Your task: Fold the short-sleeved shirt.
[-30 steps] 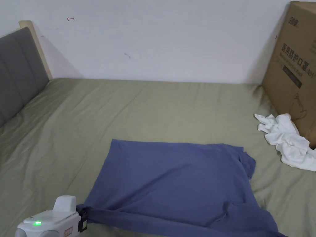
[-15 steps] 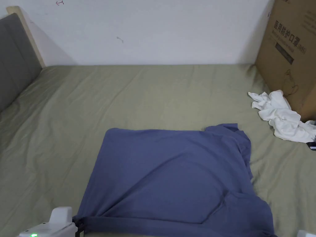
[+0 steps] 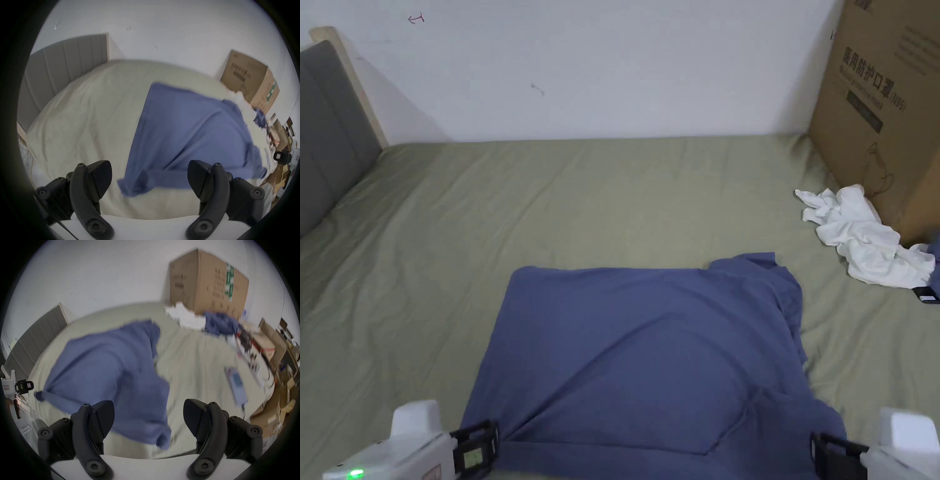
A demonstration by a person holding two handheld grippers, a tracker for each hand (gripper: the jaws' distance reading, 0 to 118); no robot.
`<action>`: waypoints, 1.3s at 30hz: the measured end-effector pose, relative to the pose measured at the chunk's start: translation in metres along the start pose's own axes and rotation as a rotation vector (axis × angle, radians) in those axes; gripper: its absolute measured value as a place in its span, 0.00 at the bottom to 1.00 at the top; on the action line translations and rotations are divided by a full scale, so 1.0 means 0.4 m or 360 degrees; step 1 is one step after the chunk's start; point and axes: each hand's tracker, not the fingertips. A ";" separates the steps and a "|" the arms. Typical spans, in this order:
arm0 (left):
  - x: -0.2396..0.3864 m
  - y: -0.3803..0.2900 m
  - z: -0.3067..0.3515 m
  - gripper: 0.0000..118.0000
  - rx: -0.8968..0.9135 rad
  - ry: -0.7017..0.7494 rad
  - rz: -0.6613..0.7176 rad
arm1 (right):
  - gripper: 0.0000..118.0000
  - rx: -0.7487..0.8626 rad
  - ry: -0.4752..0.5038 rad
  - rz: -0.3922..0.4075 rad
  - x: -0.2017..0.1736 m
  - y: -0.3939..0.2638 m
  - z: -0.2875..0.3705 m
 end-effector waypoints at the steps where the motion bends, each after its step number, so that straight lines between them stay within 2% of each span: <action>1: 0.017 0.025 0.021 0.85 0.0062 -0.0006 -0.0010 | 0.77 0.0081 -0.0003 0.0008 -0.007 0.031 0.022; 9: 0.138 0.198 0.153 0.84 0.0610 -0.0044 -0.0146 | 0.77 0.0632 0.0002 -0.0037 -0.065 0.219 0.152; 12: 0.170 0.226 0.161 0.79 0.0736 0.0041 -0.0194 | 0.74 0.0749 -0.0040 0.0004 -0.091 0.246 0.168; 13: 0.179 0.229 0.163 0.72 0.0776 0.0060 -0.0200 | 0.72 0.0781 -0.0046 0.0019 -0.100 0.250 0.172; 15: 0.193 0.233 0.163 0.48 0.0814 0.0083 -0.0195 | 0.55 0.0811 -0.0080 0.0034 -0.116 0.252 0.176; 16: 0.195 0.231 0.164 0.32 0.0837 0.0079 -0.0205 | 0.40 0.0828 -0.0085 0.0041 -0.124 0.253 0.176; 17: 0.197 0.228 0.163 0.13 0.0855 0.0073 -0.0210 | 0.17 0.0833 -0.0085 0.0048 -0.128 0.253 0.176; 18: 0.197 0.228 0.160 0.05 0.0864 0.0056 -0.0212 | 0.04 0.0839 -0.0087 0.0052 -0.132 0.253 0.175; 19: 0.198 0.226 0.160 0.01 0.0867 0.0038 -0.0210 | 0.03 0.0844 -0.0085 0.0062 -0.134 0.252 0.173; 22: 0.200 0.217 0.162 0.00 0.0875 0.0015 -0.0238 | 0.00 0.0880 -0.0110 0.0120 -0.144 0.243 0.173; 27: 0.191 0.212 0.158 0.00 0.0795 -0.0042 -0.0275 | 0.00 0.0894 -0.0098 0.0086 -0.139 0.238 0.175; 32: 0.137 0.197 0.105 0.00 0.0412 -0.0108 -0.0222 | 0.00 0.0862 -0.0074 0.0064 -0.128 0.235 0.169; 36: 0.077 0.137 0.054 0.01 0.0210 -0.0038 -0.0210 | 0.00 0.0832 -0.0070 0.0059 -0.121 0.224 0.158; 37: 0.059 0.122 0.044 0.05 0.0139 -0.0024 -0.0178 | 0.00 0.0822 -0.0071 0.0059 -0.119 0.220 0.155; 39: 0.030 0.093 0.027 0.25 0.0057 -0.0017 -0.0139 | 0.00 0.0804 -0.0060 0.0047 -0.112 0.211 0.149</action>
